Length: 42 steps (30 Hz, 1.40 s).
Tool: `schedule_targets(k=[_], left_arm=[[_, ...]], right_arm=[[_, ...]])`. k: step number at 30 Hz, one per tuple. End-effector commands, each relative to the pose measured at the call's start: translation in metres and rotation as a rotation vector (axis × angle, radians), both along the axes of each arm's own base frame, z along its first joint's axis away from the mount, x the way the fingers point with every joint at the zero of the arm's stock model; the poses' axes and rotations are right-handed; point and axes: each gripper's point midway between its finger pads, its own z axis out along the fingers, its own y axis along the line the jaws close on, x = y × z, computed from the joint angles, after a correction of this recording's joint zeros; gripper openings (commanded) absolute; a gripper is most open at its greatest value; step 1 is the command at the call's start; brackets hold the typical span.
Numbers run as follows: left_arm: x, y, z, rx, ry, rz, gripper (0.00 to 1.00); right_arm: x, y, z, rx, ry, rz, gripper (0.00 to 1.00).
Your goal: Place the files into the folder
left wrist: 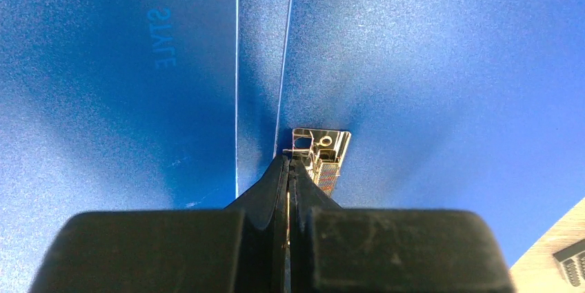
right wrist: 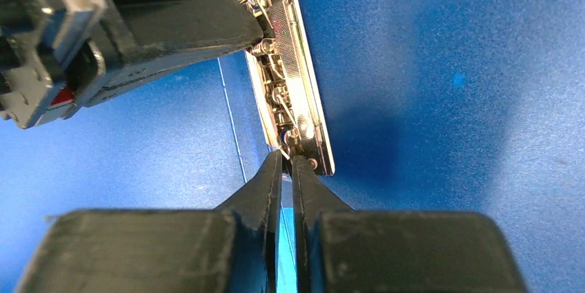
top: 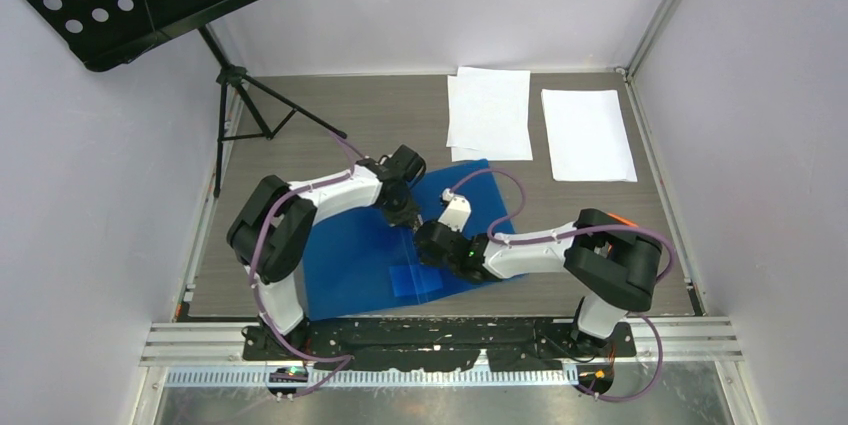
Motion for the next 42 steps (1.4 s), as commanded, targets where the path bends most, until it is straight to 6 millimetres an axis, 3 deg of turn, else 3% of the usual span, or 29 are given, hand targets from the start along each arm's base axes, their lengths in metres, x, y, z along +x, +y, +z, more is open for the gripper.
schedule_targets(k=[1, 4, 7, 10, 17, 26, 32, 36, 38, 40, 41, 42], left_arm=[[-0.057, 0.055, -0.064, 0.211, 0.225, 0.022, 0.00], [-0.060, 0.056, -0.063, 0.201, 0.225, 0.022, 0.00], [-0.059, 0.059, -0.060, 0.210, 0.210, 0.026, 0.00], [-0.058, 0.061, -0.060, 0.216, 0.210, 0.027, 0.00], [-0.065, 0.057, -0.062, 0.176, 0.259, 0.039, 0.00], [-0.071, 0.068, -0.063, 0.172, 0.316, 0.066, 0.00], [-0.070, 0.070, -0.066, 0.171, 0.322, 0.067, 0.00], [-0.067, 0.068, -0.065, 0.161, 0.316, 0.060, 0.00], [-0.065, 0.067, -0.064, 0.154, 0.307, 0.058, 0.00], [-0.063, 0.066, -0.061, 0.155, 0.300, 0.055, 0.00], [-0.062, 0.066, -0.060, 0.153, 0.296, 0.054, 0.00], [-0.061, 0.065, -0.058, 0.152, 0.291, 0.055, 0.00]], right_arm=[[-0.048, -0.097, -0.078, -0.267, 0.208, -0.034, 0.06], [-0.044, -0.106, -0.077, -0.302, 0.205, -0.062, 0.06], [-0.038, -0.127, -0.070, -0.448, 0.187, -0.091, 0.06], [-0.025, -0.136, -0.063, -0.564, 0.140, -0.112, 0.06], [-0.026, -0.158, -0.074, -0.730, 0.113, -0.151, 0.06], [-0.012, -0.180, -0.038, -0.901, -0.044, -0.284, 0.06], [-0.005, -0.169, -0.031, -0.760, -0.095, -0.313, 0.06], [-0.009, -0.178, -0.026, -0.658, -0.097, -0.343, 0.21], [-0.009, -0.171, -0.021, -0.576, -0.109, -0.322, 0.31], [-0.007, -0.155, -0.015, -0.466, -0.124, -0.252, 0.37], [-0.003, -0.132, -0.011, -0.355, -0.131, -0.223, 0.39], [-0.005, -0.128, -0.006, -0.327, -0.143, -0.159, 0.43]])
